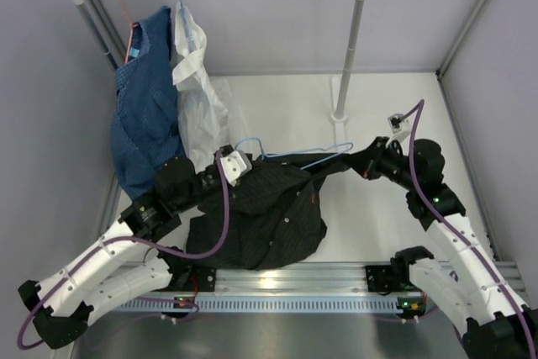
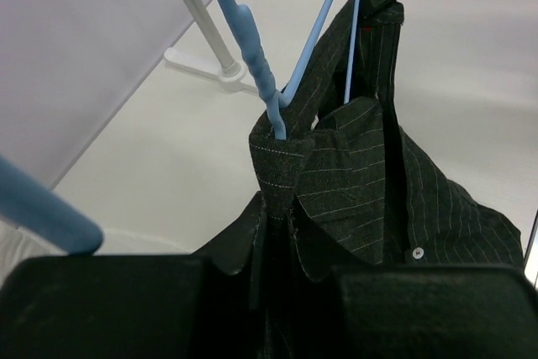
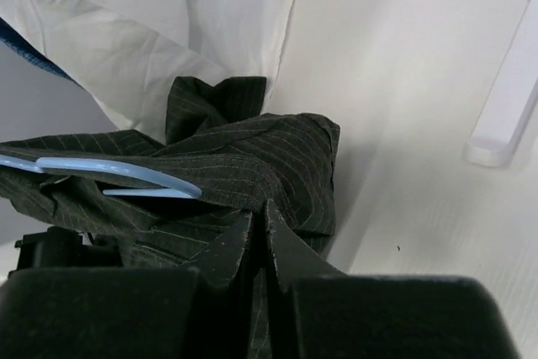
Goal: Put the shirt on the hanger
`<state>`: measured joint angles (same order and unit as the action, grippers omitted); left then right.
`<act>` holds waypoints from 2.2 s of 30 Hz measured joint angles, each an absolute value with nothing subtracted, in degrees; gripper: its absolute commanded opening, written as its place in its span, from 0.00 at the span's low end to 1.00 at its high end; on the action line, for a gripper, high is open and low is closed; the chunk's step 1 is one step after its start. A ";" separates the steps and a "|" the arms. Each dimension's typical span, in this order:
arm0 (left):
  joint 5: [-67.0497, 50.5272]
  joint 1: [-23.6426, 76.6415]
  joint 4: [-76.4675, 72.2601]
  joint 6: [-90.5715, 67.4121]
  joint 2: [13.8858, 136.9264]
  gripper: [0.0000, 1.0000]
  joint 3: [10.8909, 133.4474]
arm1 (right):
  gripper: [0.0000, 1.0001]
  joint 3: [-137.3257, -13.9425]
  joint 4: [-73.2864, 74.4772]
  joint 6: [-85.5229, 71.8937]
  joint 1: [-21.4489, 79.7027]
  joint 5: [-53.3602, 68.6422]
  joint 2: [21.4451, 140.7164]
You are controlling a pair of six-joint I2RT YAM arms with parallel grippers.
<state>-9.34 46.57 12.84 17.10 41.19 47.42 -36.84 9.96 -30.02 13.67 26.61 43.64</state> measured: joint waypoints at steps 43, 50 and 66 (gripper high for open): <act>-5.54 46.24 13.23 18.65 41.76 0.00 47.40 | 0.00 -27.90 2.02 -34.72 12.21 32.36 42.81; -4.45 46.26 12.29 19.70 41.93 0.00 47.18 | 0.00 -40.66 12.27 -32.56 10.07 27.86 44.31; -1.69 49.82 9.82 20.97 47.37 0.00 46.57 | 0.00 -55.11 25.91 -28.18 8.23 24.45 50.76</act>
